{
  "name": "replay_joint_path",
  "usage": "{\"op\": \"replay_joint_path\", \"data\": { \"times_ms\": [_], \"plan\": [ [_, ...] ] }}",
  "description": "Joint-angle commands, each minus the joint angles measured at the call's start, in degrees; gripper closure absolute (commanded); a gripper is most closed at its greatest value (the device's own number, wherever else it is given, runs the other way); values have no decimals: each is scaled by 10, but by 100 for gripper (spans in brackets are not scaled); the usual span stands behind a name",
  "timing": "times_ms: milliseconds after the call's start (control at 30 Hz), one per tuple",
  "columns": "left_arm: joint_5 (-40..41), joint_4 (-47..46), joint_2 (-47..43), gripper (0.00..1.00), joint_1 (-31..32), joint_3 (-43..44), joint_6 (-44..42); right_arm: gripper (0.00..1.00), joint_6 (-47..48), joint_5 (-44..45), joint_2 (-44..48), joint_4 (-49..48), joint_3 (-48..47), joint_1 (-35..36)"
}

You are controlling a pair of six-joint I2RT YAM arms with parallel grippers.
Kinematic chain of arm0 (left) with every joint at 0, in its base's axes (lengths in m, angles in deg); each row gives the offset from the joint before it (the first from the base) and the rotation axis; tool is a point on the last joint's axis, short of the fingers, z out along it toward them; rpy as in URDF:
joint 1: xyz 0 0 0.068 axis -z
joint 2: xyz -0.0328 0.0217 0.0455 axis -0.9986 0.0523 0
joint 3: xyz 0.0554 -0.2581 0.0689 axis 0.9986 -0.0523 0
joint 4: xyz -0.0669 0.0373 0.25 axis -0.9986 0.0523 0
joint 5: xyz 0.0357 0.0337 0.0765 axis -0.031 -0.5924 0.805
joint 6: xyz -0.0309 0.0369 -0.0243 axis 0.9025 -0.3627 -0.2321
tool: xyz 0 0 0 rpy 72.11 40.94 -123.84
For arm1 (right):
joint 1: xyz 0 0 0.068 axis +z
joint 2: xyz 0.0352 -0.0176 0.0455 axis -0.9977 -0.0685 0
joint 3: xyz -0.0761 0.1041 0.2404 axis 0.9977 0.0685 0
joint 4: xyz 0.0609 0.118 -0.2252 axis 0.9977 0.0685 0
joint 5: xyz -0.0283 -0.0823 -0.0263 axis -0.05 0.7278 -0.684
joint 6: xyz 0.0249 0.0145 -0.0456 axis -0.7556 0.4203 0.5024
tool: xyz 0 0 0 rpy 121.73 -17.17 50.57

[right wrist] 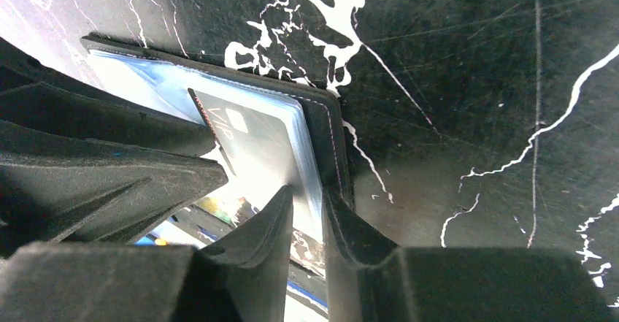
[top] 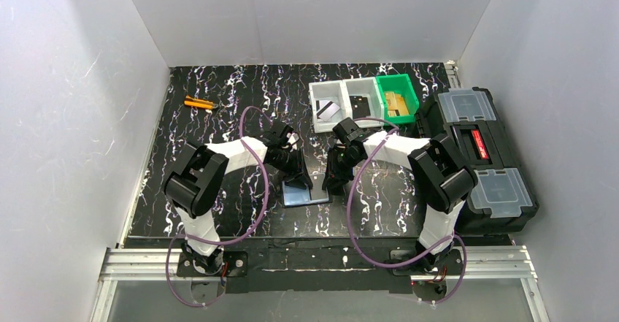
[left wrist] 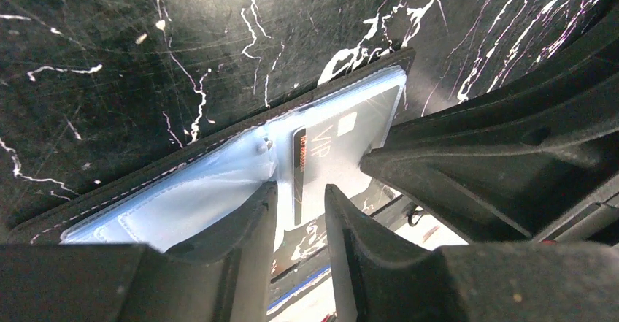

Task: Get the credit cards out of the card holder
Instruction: Remove the credit card from the card holder.

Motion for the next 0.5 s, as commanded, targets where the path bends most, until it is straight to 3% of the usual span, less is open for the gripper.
{"op": "replay_joint_path", "data": {
  "times_ms": [0, 467],
  "plan": [
    [5, 16, 3, 72, 2, -12, -3, 73, 10, 7, -12, 22, -13, 7],
    [11, 67, -59, 72, 5, 23, -18, 89, 17, 14, -29, 28, -6, 8]
  ]
}}
